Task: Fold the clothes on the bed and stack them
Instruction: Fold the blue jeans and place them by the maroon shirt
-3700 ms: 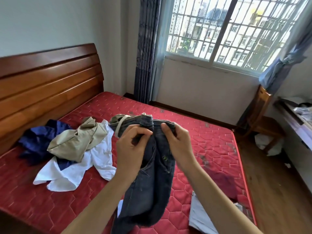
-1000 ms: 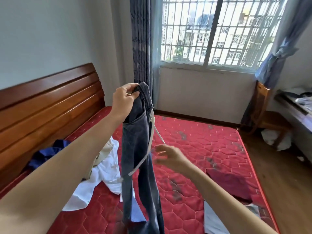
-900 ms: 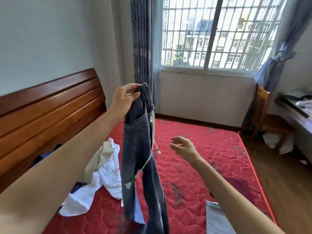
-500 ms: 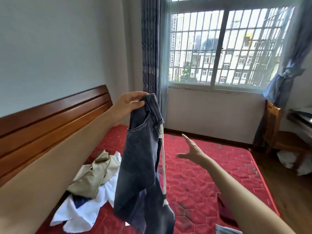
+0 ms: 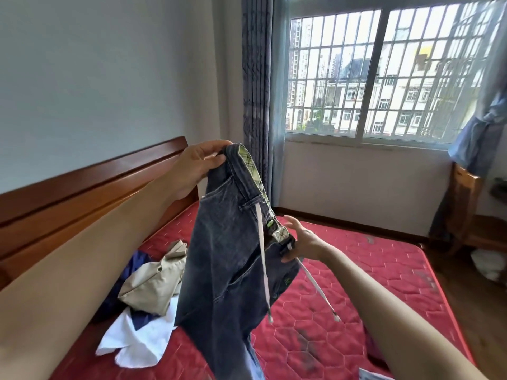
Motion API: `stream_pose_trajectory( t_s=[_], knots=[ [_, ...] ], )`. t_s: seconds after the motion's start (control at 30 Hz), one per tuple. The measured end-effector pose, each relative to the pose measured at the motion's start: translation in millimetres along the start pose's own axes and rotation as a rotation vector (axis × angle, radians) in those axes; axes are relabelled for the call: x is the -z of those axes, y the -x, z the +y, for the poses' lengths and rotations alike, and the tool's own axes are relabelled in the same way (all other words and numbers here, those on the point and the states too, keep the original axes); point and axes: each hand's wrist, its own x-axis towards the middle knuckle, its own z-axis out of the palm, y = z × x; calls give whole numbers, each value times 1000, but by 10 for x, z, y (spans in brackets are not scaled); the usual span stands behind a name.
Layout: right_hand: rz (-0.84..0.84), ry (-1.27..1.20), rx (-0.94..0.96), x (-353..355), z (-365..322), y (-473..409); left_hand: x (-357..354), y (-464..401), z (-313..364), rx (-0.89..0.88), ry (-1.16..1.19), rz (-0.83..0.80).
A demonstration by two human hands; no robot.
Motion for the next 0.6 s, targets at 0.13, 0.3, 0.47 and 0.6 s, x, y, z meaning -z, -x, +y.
stream_pose_trajectory(
  t_s=[0.13, 0.3, 0.47, 0.6],
  knots=[
    [-68, 138, -90, -41, 28, 39, 16, 63, 39, -8, -22, 42],
    [-82, 114, -117, -93, 186, 181, 128, 140, -4, -9, -19, 132],
    [-18, 109, -184, 39, 259, 373, 355, 215, -309, 70, -307, 429],
    [26, -63, -337, 281, 67, 403, 523, 436, -753, 249, -605, 507]
  ],
)
